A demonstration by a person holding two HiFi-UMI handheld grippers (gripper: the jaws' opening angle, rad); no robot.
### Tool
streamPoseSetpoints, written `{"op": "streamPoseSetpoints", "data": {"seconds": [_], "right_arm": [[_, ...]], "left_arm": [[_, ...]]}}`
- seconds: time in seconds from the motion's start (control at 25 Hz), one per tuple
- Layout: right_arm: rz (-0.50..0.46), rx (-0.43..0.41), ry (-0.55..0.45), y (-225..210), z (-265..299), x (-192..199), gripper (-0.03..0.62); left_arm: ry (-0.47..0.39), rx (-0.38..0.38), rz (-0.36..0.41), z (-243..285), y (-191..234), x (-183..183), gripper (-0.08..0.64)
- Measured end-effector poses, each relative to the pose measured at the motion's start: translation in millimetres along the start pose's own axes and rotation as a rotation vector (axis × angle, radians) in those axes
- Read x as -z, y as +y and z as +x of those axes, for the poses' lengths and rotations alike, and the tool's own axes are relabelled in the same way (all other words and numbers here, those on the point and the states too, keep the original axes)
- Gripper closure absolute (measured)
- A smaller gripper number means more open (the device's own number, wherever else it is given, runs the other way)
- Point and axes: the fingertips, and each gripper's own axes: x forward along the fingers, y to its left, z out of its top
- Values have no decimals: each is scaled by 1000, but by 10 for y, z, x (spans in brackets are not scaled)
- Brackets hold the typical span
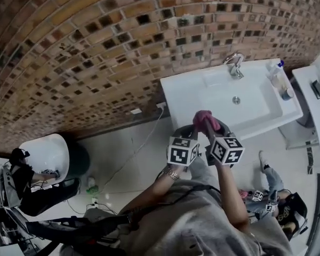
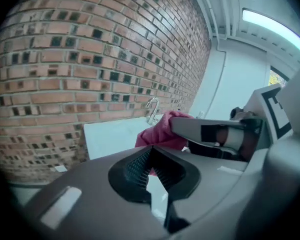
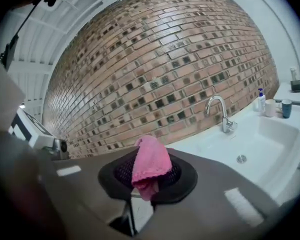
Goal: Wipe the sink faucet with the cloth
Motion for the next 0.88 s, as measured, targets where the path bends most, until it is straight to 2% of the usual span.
{"op": "streamPoseSetpoints", "data": {"seconds": [0.16, 0.32, 0.52, 0.68, 0.88], "right_arm": [[26, 58, 25, 440, -546, 494, 548], [44, 105, 55, 746, -1041, 876, 546], [-33, 150, 60, 896, -1381, 871, 546], [-37, 159, 50, 914, -1534, 814, 548], [-13, 145, 41, 917, -1734, 817, 547]], "left_arm": [[31, -14, -48, -495, 11, 605, 550], [67, 14, -36, -827, -127, 964, 552], [37, 52, 6, -980, -410, 926, 552], [8, 88, 50, -1026, -693, 812, 552], [-2, 93, 55, -1077, -922, 861, 552]]}}
